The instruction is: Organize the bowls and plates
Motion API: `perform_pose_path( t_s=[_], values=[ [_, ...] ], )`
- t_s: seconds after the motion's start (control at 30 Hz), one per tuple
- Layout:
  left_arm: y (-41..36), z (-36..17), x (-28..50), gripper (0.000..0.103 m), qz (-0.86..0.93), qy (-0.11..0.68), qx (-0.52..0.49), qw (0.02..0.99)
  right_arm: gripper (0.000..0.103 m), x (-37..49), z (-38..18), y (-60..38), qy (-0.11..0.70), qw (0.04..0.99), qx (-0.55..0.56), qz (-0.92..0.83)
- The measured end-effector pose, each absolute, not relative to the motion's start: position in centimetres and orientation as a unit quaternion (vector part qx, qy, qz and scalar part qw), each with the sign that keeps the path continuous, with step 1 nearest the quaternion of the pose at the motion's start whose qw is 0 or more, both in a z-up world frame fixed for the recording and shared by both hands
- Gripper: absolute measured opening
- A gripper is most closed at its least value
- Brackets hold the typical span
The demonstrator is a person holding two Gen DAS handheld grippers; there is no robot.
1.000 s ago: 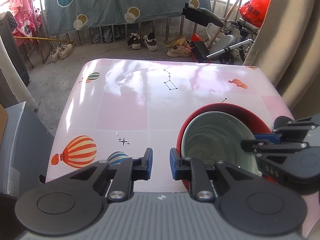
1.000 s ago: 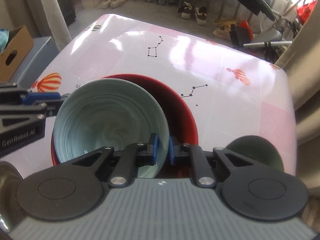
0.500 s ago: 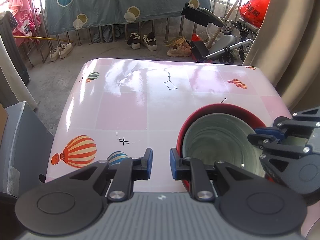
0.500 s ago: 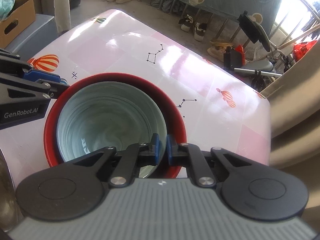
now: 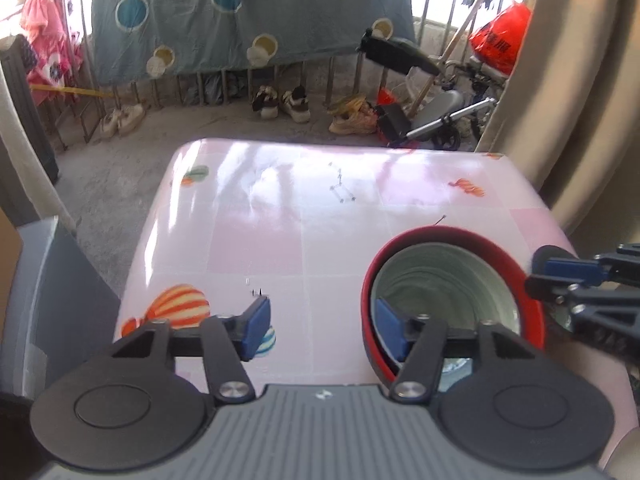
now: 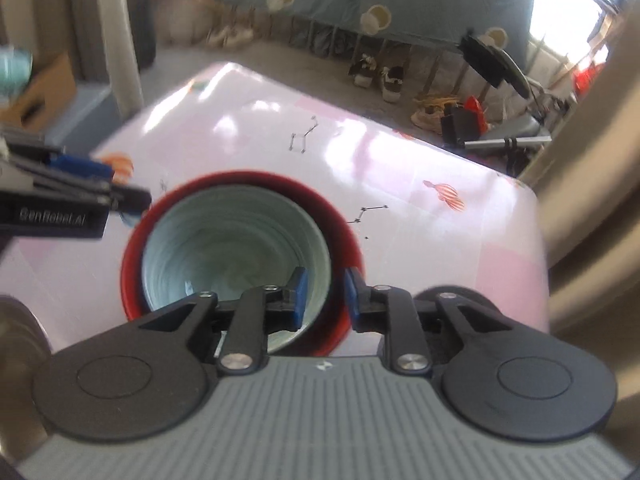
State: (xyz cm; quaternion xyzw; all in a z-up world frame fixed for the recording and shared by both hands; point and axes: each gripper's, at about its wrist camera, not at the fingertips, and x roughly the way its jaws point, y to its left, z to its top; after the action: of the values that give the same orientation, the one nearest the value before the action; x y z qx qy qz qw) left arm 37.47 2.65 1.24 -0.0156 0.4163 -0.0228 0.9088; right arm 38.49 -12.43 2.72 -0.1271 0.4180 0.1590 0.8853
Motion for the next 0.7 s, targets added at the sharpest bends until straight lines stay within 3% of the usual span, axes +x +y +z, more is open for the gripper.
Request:
perform_pose_path(
  t_s=[0.2, 0.37, 0.7],
  values=[
    [0.8, 4.9, 35.1, 0.088, -0.044, 0.343, 0.021, 0.938, 0.027, 35.3, 5.6, -20.4, 0.392, 0.91, -0.013, 0.135],
    [-2.8, 6.5, 34.2, 0.089, -0.093, 0.306, 0.033, 0.947, 0.028, 33.4, 6.1, -27.2, 0.39, 0.914, 0.052, 0.097],
    [-12.1, 5.0, 39.8, 0.088, -0.152, 0.365, 0.081, 0.915, 0.028, 33.5, 1.7, -34.1, 0.425, 0.893, 0.133, 0.065]
  ],
)
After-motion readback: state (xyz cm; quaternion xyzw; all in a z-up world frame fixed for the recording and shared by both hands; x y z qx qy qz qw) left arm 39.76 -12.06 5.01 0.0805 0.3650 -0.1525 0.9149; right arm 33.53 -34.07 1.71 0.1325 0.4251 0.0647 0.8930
